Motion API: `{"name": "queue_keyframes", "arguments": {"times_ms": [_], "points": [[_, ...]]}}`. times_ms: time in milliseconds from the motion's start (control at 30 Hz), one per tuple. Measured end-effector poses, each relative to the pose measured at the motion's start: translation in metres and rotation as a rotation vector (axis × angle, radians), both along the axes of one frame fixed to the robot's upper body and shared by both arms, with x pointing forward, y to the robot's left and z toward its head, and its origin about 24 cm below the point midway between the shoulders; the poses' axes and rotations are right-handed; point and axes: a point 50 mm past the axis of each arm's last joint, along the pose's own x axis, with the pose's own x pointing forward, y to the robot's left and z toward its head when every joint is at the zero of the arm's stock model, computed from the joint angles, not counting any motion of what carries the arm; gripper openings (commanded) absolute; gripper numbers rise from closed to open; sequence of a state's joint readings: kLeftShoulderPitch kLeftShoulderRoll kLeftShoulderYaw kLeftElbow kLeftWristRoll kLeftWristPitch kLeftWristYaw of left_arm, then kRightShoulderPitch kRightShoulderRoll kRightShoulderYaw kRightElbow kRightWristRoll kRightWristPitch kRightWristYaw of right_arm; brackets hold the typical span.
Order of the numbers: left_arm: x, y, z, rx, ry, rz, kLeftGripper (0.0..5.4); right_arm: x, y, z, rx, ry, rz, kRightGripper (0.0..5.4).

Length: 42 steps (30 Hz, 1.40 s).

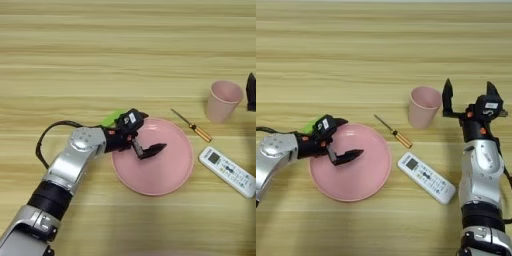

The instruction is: Move the objects on the table

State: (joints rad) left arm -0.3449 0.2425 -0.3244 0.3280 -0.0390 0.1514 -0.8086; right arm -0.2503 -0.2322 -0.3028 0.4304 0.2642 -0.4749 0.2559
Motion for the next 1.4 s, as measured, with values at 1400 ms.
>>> {"name": "queue_keyframes", "arguments": {"times_ms": [1400], "points": [[0.060,-0.039,0.002,0.105,-0.063,0.074,5.39,0.001,0.006,-0.001,-0.001,-0.008,0.010,5.40]]}}
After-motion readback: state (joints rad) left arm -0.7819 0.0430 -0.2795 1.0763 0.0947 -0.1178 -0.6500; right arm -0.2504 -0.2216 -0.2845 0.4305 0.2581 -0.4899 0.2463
